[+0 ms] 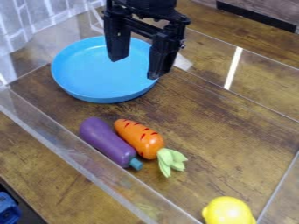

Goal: Put the lemon on the blue tray

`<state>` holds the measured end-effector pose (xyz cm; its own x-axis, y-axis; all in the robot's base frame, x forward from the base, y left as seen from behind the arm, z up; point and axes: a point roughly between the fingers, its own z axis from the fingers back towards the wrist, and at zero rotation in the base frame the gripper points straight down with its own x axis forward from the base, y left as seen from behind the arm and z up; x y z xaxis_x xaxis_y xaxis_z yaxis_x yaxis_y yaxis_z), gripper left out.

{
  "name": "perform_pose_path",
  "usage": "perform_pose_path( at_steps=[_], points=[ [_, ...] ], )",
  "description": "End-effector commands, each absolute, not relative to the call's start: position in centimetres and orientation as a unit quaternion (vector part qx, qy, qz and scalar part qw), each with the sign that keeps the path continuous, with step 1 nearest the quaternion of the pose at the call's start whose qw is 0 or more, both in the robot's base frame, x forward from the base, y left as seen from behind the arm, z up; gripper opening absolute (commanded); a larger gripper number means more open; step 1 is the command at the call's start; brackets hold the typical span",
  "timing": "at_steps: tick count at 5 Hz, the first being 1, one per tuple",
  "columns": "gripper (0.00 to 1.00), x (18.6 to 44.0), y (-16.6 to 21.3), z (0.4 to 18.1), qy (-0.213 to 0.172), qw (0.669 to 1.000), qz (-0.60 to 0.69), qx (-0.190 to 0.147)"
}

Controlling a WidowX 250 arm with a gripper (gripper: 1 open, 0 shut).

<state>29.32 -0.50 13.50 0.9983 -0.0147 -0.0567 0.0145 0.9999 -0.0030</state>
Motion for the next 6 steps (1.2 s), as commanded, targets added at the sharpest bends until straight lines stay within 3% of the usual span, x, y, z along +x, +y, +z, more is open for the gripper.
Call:
perform_pose_path(
  at_steps=[1,4,6],
  points=[
    [1.00,29.5,-0.9,12.1,0.034,0.998,-0.054,-0.001],
    [1.00,28.7,-4.2,9.3,0.016,0.952,-0.305,0.004],
    [1.00,28.5,-5.8,5.8,0.013,0.930,-0.366,0.014]
  ],
)
